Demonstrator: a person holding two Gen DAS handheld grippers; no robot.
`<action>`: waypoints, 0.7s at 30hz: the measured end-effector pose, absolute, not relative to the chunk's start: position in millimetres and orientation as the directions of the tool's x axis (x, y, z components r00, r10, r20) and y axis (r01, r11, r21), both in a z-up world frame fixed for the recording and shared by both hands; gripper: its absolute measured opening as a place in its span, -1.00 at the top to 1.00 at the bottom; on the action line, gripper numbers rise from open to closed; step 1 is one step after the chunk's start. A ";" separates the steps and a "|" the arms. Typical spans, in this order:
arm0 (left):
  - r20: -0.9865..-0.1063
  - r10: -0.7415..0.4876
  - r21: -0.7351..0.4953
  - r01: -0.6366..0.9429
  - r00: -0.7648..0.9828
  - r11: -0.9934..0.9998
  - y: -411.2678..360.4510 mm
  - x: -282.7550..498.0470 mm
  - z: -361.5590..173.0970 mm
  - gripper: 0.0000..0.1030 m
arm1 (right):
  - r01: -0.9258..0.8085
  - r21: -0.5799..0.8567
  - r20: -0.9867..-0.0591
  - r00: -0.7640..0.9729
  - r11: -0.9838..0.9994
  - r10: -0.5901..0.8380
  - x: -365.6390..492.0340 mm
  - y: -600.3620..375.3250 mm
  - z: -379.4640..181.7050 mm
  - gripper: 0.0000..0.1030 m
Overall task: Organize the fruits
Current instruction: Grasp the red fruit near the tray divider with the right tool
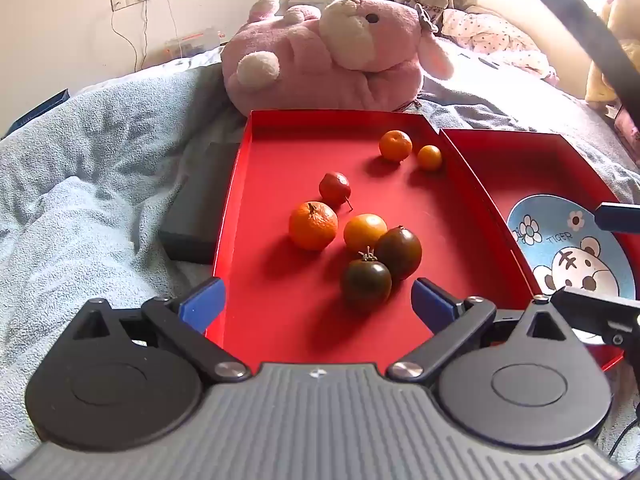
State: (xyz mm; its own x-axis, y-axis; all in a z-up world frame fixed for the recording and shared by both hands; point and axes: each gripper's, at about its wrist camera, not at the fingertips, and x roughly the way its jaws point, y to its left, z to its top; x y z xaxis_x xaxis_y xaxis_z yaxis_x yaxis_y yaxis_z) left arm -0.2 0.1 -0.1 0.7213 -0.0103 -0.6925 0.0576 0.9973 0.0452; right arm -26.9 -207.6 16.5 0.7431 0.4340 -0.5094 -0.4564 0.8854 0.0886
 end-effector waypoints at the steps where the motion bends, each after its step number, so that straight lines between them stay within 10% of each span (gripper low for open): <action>1: -0.695 -0.022 0.037 0.066 0.719 0.997 0.3 -0.2 -0.1 -0.96 | -0.456 0.094 -0.509 0.742 0.885 0.436 -26.5 -208.6 16.0 -0.86; 12: -0.696 -0.047 0.002 0.067 0.716 0.998 11.3 -0.6 7.5 -0.96 | -0.515 0.033 -0.586 0.684 0.856 0.434 -17.8 -201.0 1.4 -0.19; 21: -0.699 -0.116 0.082 0.240 0.706 0.967 -1.5 16.1 6.2 -0.85 | -0.573 0.027 -0.639 0.621 0.819 0.455 -8.1 -185.0 -10.6 -0.10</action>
State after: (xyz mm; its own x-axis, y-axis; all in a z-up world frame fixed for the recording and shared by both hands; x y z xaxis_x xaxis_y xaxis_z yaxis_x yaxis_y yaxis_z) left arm 16.1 -1.5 6.2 0.7057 -0.1162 -0.6989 0.2404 0.9672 0.0820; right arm -8.1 -185.0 -10.6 0.6210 0.4545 -0.6385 -0.5725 0.8195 0.0265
